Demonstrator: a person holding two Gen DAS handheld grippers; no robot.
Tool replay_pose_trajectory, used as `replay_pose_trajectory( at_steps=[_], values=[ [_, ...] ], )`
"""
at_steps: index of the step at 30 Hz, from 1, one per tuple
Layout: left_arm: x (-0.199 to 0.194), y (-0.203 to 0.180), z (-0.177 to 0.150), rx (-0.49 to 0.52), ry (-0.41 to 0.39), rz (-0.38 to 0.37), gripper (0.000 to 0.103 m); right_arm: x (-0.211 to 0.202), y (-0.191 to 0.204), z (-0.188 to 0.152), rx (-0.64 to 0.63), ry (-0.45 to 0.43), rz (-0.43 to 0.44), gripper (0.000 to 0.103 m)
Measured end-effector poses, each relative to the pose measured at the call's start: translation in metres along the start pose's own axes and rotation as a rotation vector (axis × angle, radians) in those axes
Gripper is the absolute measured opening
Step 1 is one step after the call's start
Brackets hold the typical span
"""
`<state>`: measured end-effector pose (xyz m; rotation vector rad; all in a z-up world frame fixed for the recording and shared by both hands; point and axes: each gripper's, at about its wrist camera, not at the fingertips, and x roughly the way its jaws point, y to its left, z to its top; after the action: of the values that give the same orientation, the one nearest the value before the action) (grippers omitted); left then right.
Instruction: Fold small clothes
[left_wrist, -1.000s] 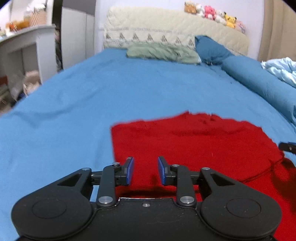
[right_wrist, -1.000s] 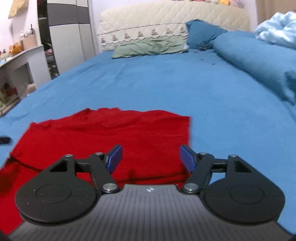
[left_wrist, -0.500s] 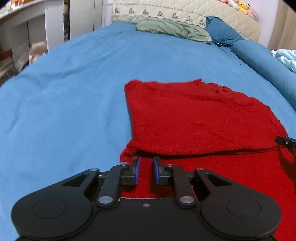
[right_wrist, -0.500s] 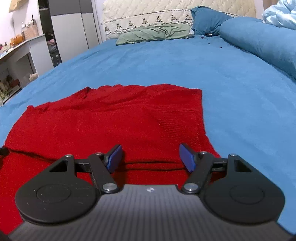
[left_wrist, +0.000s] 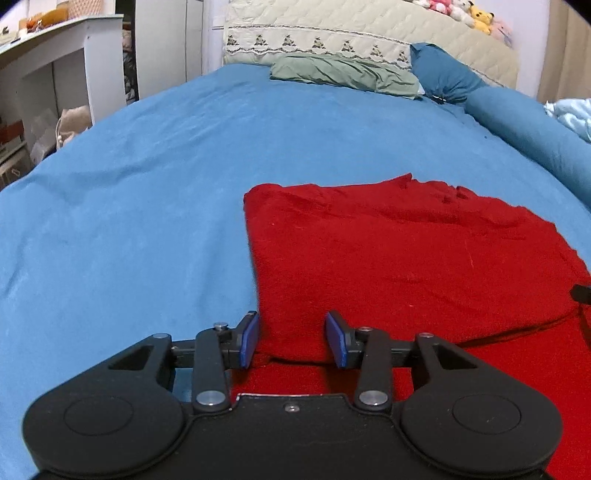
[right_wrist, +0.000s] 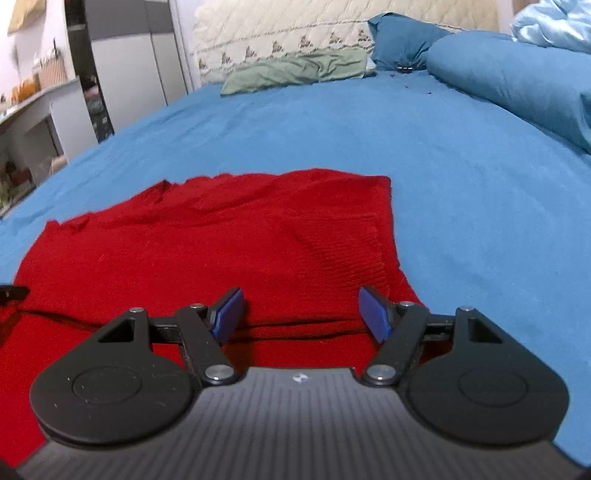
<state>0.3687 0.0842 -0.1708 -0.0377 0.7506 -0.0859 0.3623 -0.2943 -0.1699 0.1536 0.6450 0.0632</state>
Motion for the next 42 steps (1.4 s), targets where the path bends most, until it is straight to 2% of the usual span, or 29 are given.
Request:
replay_pose_trajectory(
  at_steps=[3,7,10,12,13,15,18,21,23,25,28,30,34,36,40,42],
  values=[
    [-0.007,-0.001,0.002,-0.004,0.003,0.009,0.044,-0.011,0.001,0.006,0.011,-0.002,0.001,0.085],
    [-0.047,-0.009,0.009,-0.031,-0.027,-0.009,0.045,-0.064,0.001,0.023,0.016,-0.054,0.019,0.085],
    [-0.099,-0.022,0.017,-0.024,-0.066,0.0,0.057,-0.126,0.001,0.04,-0.045,-0.102,0.004,0.086],
    [-0.137,-0.03,0.019,-0.024,-0.092,-0.002,0.075,-0.169,-0.002,0.049,-0.06,-0.124,0.01,0.091],
    [-0.159,-0.033,0.02,-0.023,-0.101,-0.008,0.079,-0.19,-0.004,0.051,-0.059,-0.129,0.019,0.097],
    [-0.198,-0.039,0.018,-0.024,-0.121,-0.012,0.094,-0.232,-0.008,0.053,-0.062,-0.129,0.032,0.099],
    [-0.241,-0.046,0.009,-0.027,-0.128,-0.025,0.1,-0.281,-0.016,0.046,-0.063,-0.077,0.028,0.101],
    [-0.274,-0.051,-0.013,-0.04,-0.099,-0.049,0.103,-0.317,-0.027,0.024,-0.017,-0.006,0.032,0.101],
    [-0.283,-0.053,-0.031,-0.036,-0.072,-0.048,0.103,-0.334,-0.032,0.002,0.011,0.025,0.026,0.101],
    [-0.285,-0.058,-0.054,-0.02,-0.03,-0.016,0.103,-0.344,-0.038,-0.023,0.034,0.063,0.009,0.101],
    [-0.275,-0.063,-0.087,-0.001,0.066,0.031,0.103,-0.346,-0.044,-0.064,0.091,0.136,-0.019,0.1],
    [-0.264,-0.061,-0.111,-0.008,0.119,0.03,0.103,-0.344,-0.045,-0.088,0.12,0.17,-0.021,0.099],
    [-0.247,-0.056,-0.146,-0.006,0.151,0.062,0.101,-0.336,-0.038,-0.121,0.124,0.212,-0.03,0.097],
    [-0.24,-0.052,-0.159,-0.013,0.157,0.054,0.091,-0.332,-0.032,-0.133,0.119,0.223,-0.036,0.094],
    [-0.226,-0.043,-0.178,-0.058,0.18,0.041,0.081,-0.319,-0.026,-0.149,0.106,0.247,-0.05,0.084],
    [-0.221,-0.039,-0.181,-0.072,0.195,0.044,0.071,-0.313,-0.023,-0.154,0.104,0.267,-0.055,0.081]
  ],
)
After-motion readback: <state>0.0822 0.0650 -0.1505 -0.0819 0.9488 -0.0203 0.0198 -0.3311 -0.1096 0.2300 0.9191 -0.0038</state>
